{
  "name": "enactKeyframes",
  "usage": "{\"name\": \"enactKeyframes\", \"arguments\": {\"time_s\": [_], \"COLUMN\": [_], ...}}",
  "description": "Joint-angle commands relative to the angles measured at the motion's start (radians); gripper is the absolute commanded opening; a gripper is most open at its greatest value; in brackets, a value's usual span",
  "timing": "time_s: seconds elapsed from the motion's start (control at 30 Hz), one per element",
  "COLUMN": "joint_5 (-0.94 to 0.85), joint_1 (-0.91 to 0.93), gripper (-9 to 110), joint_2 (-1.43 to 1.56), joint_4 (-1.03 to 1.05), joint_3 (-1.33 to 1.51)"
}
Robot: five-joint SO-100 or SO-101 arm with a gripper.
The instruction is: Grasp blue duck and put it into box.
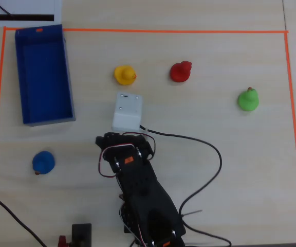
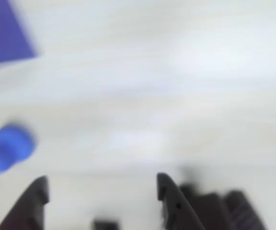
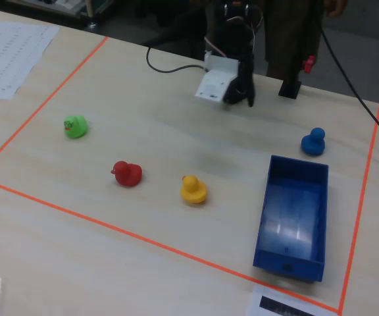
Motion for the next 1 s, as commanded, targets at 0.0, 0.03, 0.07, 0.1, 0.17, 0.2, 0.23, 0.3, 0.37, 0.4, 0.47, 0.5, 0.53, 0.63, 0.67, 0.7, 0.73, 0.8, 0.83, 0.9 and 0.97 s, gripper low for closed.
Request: {"name": "enactKeyframes", "arguments": {"time_s": [0.0,0.03,0.07,0.1,0.17,0.2,0.23,0.3,0.37,0.4,0.47,0.5,0.53,0.63,0.67,0.7,0.73,0.8,0.83,0.9,0.97], "joint_5": [0.178,0.207,0.236,0.258,0.291,0.304,0.313,0.327,0.334,0.336,0.336,0.336,0.336,0.339,0.341,0.342,0.344,0.350,0.353,0.362,0.374], "joint_1": [-0.295,-0.348,-0.396,-0.440,-0.518,-0.552,-0.583,-0.637,-0.680,-0.692,-0.707,-0.712,-0.716,-0.729,-0.730,-0.732,-0.732,-0.730,-0.732,-0.735,-0.741], "gripper": [32,32,32,32,32,32,31,31,31,31,31,31,31,31,31,31,31,31,31,31,31], "joint_2": [-0.160,-0.195,-0.230,-0.265,-0.337,-0.376,-0.416,-0.506,-0.584,-0.614,-0.664,-0.681,-0.693,-0.726,-0.735,-0.744,-0.752,-0.767,-0.773,-0.779,-0.792], "joint_4": [0.018,0.009,-0.003,-0.014,-0.040,-0.049,-0.055,-0.061,-0.064,-0.071,-0.091,-0.107,-0.129,-0.213,-0.245,-0.278,-0.308,-0.367,-0.391,-0.437,-0.479], "joint_3": [-0.215,-0.229,-0.241,-0.253,-0.275,-0.288,-0.308,-0.367,-0.436,-0.466,-0.517,-0.531,-0.534,-0.497,-0.476,-0.453,-0.430,-0.391,-0.373,-0.337,-0.311]}}
